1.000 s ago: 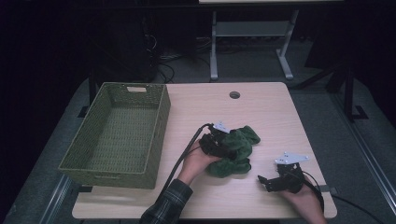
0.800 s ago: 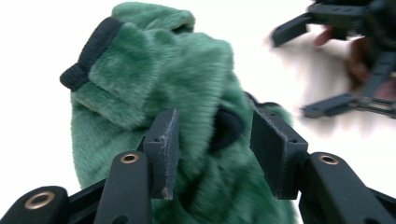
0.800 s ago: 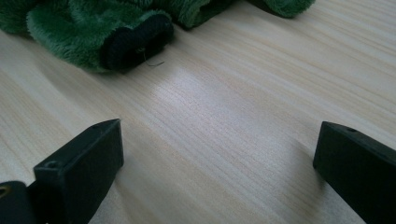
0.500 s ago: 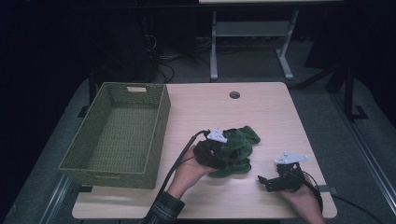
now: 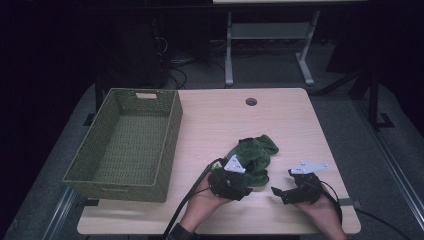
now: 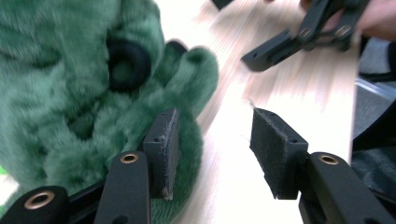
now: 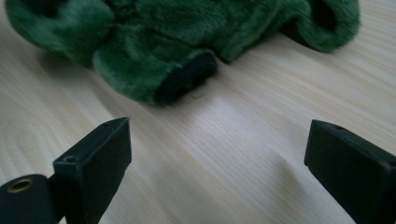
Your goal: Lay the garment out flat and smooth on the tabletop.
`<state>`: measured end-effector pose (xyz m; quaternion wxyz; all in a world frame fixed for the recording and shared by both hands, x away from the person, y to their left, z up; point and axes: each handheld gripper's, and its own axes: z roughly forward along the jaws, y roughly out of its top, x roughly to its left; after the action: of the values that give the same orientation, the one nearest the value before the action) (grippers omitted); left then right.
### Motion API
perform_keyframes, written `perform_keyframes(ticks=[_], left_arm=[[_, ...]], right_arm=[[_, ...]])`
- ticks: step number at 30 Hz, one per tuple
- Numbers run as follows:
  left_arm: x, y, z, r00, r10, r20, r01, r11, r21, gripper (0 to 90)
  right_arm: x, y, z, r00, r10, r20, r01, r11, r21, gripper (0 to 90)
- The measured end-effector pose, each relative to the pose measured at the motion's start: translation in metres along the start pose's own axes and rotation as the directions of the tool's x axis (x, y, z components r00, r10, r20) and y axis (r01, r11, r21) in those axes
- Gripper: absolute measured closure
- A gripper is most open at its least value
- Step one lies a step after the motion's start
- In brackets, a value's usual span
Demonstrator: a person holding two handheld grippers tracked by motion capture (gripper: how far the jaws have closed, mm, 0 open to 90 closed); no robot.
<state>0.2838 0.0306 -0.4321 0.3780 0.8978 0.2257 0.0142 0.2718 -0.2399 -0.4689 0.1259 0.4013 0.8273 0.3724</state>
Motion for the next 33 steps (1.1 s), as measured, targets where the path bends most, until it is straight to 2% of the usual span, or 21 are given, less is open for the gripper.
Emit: perform_keyframes(ticks=[3, 8, 11, 12, 13, 17, 18, 20, 21, 24, 26, 27, 29, 33], left_arm=[[0.004, -0.005, 0.007, 0.9999, -0.014, -0.006, 0.014, 0.9999, 0.008, 51.1], [0.012, -0.01, 0.015, 0.9994, -0.031, -0.012, 0.031, 0.9994, 0.011, 50.9], [0.014, -0.012, 0.018, 0.9988, -0.042, -0.024, 0.042, 0.9991, 0.003, 53.2], [0.016, -0.013, 0.018, 0.999, -0.031, -0.031, 0.032, 0.9993, 0.018, 55.0], [0.016, -0.013, 0.019, 0.9984, -0.044, -0.034, 0.045, 0.999, 0.006, 56.8], [0.02, -0.013, 0.02, 0.9976, -0.039, -0.057, 0.04, 0.999, 0.021, 67.6], [0.02, -0.014, 0.02, 0.9969, -0.05, -0.062, 0.051, 0.9986, 0.017, 70.3], [0.023, -0.014, 0.019, 0.9967, -0.04, -0.071, 0.042, 0.9988, 0.024, 75.1], [0.022, -0.014, 0.02, 0.9959, -0.053, -0.074, 0.054, 0.9984, 0.017, 78.8], [0.025, -0.013, 0.019, 0.9961, -0.058, -0.067, 0.06, 0.9977, 0.032, 85.8], [0.024, -0.013, 0.02, 0.9952, -0.075, -0.063, 0.077, 0.9968, 0.023, 87.0], [0.024, -0.012, 0.019, 0.9963, -0.059, -0.063, 0.061, 0.9974, 0.038, 87.4], [0.023, -0.011, 0.018, 0.9964, -0.065, -0.055, 0.067, 0.9971, 0.035, 87.6], [0.024, -0.005, 0.011, 0.9966, -0.063, -0.052, 0.065, 0.9976, 0.024, 87.6]], right_arm=[[0.003, 0.004, 0.003, 0.999, -0.018, -0.04, 0.018, 1.0, -0.013, 13.5], [0.007, 0.009, 0.011, 0.9954, -0.036, -0.089, 0.037, 0.999, 0.004, 20.6], [0.009, 0.012, 0.015, 0.9928, -0.037, -0.114, 0.038, 0.999, 0.007, 27.5], [0.009, 0.013, 0.016, 0.9916, -0.034, -0.125, 0.035, 0.999, 0.01, 30.6], [0.01, 0.014, 0.017, 0.9909, -0.034, -0.131, 0.035, 0.999, 0.006, 33.0], [0.011, 0.017, 0.019, 0.9893, -0.039, -0.141, 0.04, 0.999, 0.002, 41.6], [0.011, 0.017, 0.019, 0.9888, -0.044, -0.143, 0.044, 0.999, 0.001, 43.1], [0.012, 0.018, 0.021, 0.9889, -0.043, -0.142, 0.044, 0.999, 0.001, 46.8], [0.012, 0.018, 0.021, 0.9894, -0.043, -0.139, 0.044, 0.999, 0.004, 49.8], [0.012, 0.019, 0.02, 0.9899, -0.05, -0.133, 0.051, 0.999, 0.0, 59.2], [0.011, 0.02, 0.021, 0.9899, -0.044, -0.135, 0.044, 0.999, -0.002, 65.1], [0.011, 0.02, 0.021, 0.9907, -0.046, -0.128, 0.047, 0.999, 0.006, 70.2], [0.011, 0.021, 0.021, 0.9913, -0.042, -0.125, 0.044, 0.999, 0.011, 77.4], [0.011, 0.023, 0.018, 0.9919, -0.051, -0.116, 0.052, 0.999, 0.006, 81.0]])
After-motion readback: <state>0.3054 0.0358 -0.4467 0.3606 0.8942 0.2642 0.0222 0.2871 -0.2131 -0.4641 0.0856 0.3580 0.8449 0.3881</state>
